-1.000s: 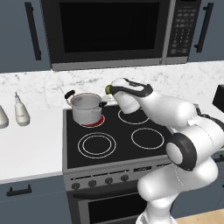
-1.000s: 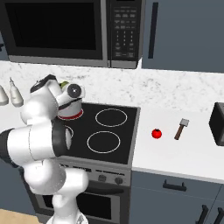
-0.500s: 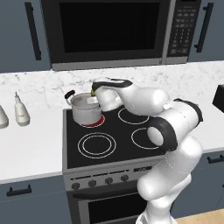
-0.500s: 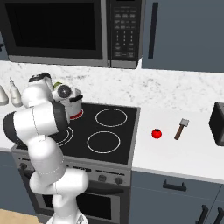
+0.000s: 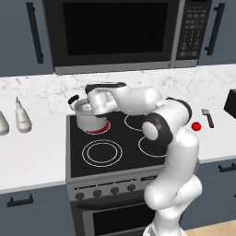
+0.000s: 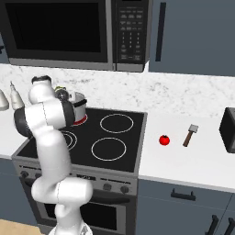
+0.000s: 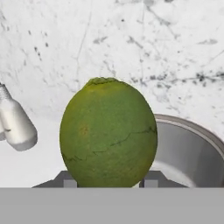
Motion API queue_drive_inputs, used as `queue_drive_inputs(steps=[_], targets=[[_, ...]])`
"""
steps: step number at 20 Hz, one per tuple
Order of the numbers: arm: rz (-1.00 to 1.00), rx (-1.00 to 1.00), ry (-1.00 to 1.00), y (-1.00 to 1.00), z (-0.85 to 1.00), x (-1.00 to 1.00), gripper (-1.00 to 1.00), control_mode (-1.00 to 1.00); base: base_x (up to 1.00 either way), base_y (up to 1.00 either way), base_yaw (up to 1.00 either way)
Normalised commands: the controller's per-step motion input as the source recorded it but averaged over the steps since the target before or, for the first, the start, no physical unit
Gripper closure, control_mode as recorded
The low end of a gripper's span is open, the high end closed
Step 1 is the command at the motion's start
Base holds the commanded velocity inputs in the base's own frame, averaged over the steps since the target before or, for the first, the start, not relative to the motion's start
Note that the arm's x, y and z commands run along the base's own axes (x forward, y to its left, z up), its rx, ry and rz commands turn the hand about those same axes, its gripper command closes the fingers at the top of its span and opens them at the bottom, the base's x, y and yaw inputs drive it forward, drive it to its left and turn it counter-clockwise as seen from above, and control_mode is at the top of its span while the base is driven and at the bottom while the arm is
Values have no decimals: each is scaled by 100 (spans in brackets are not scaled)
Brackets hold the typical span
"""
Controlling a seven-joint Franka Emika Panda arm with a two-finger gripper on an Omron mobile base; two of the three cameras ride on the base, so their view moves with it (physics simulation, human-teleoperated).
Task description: Put the lime and tomato in the pot. Retrieve the spatula and lightly stir the vegetables in the pot.
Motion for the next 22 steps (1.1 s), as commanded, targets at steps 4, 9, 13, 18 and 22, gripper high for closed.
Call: queue_drive_inputs(steps=[4, 9, 13, 18, 22], targets=[[-5, -10, 0, 14, 0, 48, 100, -100, 0, 0, 0], [-7, -9, 0, 1, 0, 35, 100, -100, 0, 0, 0], [-9, -7, 3, 0, 0, 18, 100, -100, 0, 0, 0], [-8, -2, 9, -1, 1, 30, 100, -100, 0, 0, 0], [-8, 0, 9, -15, 13, 25, 100, -100, 0, 0, 0]])
